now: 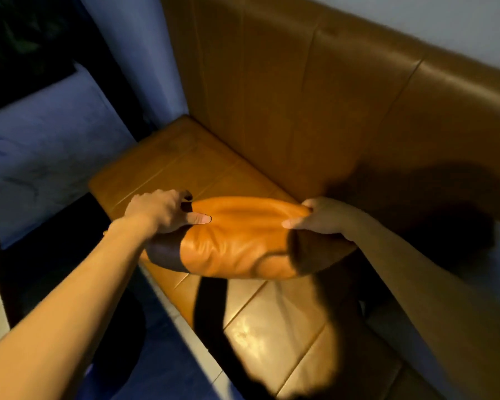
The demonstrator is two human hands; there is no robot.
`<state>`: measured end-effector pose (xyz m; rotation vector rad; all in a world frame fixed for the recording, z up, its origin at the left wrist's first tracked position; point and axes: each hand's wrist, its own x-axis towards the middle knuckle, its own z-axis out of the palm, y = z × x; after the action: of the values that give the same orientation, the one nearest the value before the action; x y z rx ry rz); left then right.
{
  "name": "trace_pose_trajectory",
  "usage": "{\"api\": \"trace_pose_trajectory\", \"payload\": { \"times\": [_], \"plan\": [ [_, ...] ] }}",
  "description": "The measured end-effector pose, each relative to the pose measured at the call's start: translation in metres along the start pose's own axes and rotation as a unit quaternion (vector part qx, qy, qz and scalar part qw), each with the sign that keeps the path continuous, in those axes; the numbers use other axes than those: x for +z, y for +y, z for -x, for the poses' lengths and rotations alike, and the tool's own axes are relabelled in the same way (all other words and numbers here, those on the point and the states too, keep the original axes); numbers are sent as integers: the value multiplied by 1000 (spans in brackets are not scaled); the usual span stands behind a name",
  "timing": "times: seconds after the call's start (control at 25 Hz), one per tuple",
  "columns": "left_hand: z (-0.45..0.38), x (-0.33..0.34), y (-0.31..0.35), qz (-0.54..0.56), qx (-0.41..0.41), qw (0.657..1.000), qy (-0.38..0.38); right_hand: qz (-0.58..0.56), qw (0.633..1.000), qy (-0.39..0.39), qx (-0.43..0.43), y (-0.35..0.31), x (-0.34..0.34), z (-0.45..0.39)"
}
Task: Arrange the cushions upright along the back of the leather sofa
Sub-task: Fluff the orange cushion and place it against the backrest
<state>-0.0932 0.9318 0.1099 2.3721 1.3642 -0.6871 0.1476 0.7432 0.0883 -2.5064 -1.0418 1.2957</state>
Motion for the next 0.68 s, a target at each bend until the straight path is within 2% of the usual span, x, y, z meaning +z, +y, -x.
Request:
{"api": "trace_pose_trajectory", "payload": {
  "times": [0.2, 0.36, 0.44, 0.52, 0.56, 0.6, 0.68],
  "plan": [
    [2, 25, 23, -56, 66, 982, -168, -2, 999, 5, 41, 35, 8, -4],
    [4, 21, 23, -80, 76, 974, -196, 17, 996, 40, 76, 35, 6, -4],
    [13, 17, 22, -111, 68, 979, -156, 48, 992, 79, 81, 22, 1, 7],
    [14, 14, 19, -103, 75, 990, -60, 86, 983, 164, 13, 4, 0, 19],
    [13, 12, 17, -96, 82, 992, -6, 93, 979, 179, -27, -4, -1, 22],
    [11, 12, 15, -90, 85, 991, 43, 103, 981, 155, -54, -12, 0, 28],
    [9, 13, 12, -88, 85, 988, 93, 220, 971, 77, -55, -20, 10, 31]
  ]
}}
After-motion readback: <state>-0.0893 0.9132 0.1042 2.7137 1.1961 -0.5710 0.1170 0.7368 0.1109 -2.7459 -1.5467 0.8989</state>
